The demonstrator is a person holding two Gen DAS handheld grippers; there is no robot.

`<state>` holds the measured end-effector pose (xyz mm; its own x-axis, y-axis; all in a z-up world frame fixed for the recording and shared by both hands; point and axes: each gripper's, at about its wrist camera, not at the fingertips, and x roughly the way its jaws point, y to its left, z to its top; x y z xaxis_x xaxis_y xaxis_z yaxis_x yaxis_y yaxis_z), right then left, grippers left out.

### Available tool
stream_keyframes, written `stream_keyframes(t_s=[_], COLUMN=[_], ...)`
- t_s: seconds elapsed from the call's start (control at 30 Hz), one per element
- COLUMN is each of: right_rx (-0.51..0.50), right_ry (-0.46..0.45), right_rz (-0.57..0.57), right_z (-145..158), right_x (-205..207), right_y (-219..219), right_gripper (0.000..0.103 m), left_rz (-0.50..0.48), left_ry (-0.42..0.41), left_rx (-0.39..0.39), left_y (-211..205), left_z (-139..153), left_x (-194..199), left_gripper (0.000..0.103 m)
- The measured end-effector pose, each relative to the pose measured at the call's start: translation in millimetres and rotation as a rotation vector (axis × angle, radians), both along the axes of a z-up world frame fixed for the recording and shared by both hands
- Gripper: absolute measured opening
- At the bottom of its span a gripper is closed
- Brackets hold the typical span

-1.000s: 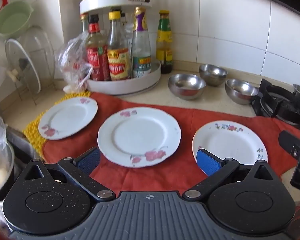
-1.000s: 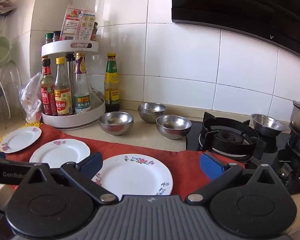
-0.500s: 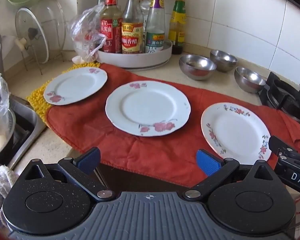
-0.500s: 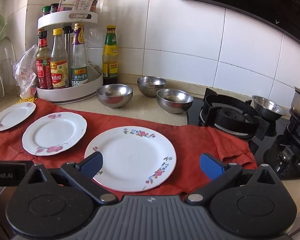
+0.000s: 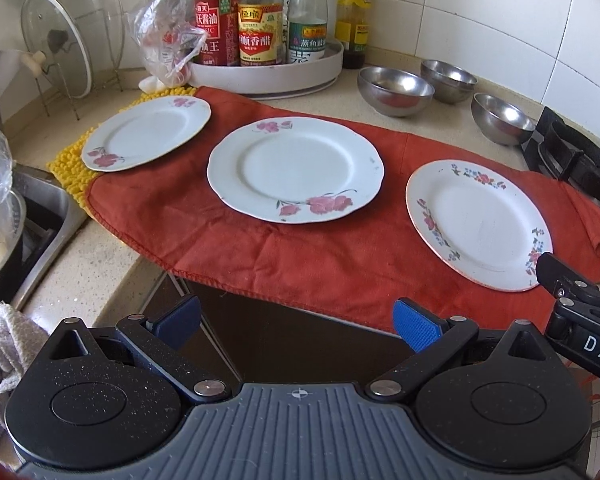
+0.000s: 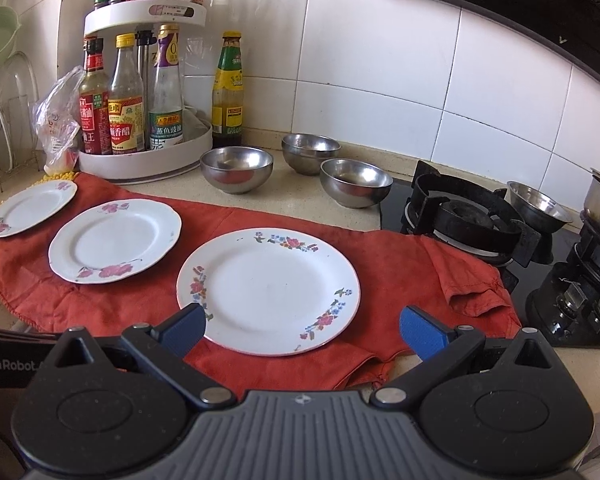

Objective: Organize plates and bowls
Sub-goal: 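Move both tools forward over the plates on the red cloth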

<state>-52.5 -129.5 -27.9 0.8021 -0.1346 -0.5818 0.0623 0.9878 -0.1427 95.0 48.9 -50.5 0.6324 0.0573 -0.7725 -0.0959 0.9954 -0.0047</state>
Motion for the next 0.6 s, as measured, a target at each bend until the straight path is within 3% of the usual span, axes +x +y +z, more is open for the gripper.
stream_keyframes(t_s=[0.6], right_rx=[0.017], right_ry=[0.025], right_rz=[0.004], right_z=[-1.4], right_x=[-2.7], right_y=[4.3], right_gripper=[0.103], left_rz=[-0.015], left_ry=[0.017], left_rx=[0.011], left_y=[0.4], left_z=[-3.8], left_x=[-2.4], left_gripper=[0.103])
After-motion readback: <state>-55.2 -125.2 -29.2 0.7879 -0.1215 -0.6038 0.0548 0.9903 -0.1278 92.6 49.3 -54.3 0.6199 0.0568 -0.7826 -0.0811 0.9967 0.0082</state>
